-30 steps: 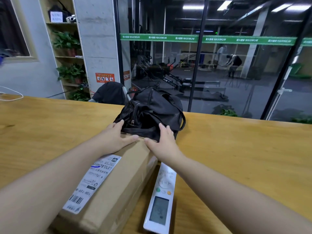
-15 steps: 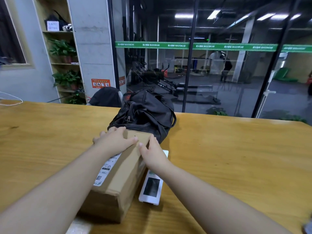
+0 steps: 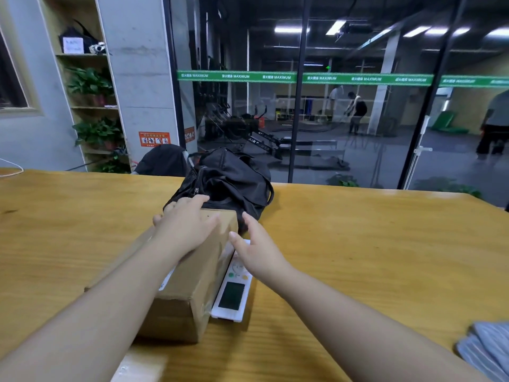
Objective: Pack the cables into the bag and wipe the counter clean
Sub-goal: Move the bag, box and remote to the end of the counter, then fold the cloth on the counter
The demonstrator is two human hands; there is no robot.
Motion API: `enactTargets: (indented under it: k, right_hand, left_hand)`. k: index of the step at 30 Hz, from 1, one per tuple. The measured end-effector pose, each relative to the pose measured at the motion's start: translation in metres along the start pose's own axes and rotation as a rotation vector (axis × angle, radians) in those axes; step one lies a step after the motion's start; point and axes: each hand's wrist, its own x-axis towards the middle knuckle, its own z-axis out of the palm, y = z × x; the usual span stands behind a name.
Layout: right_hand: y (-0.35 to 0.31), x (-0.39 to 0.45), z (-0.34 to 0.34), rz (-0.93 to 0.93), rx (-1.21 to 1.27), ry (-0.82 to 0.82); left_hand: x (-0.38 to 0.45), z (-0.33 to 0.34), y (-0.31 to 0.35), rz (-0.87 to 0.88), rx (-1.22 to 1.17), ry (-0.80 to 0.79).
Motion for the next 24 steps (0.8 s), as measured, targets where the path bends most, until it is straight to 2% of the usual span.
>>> enactTargets:
  k: [6,10,14,19,24]
  right_hand:
    - [0.008,-0.043,-0.037,-0.129,-0.224,0.176]
    - [0.020,-0.075,-0.070,-0.131,-0.329,0.245]
    - [0.050,-0.106,-0.105,-0.068,-0.450,0.327]
    - [0.088,-0.148,-0.152,0.080,-0.519,0.376]
    - [0.121,-0.186,-0.197,0.296,-0.624,0.395]
  left_hand:
    - [-0.044,0.007,0.046,0.326,-0.401,0.290]
    - [-0.067,0.019,0.082,0.492,-0.496,0.326]
    - [-0.090,0.042,0.126,0.628,-0.523,0.200]
    - [-0.125,0.085,0.184,0.690,-0.475,-0.172]
    - [-0.158,0.116,0.235,0.843,-0.301,-0.452]
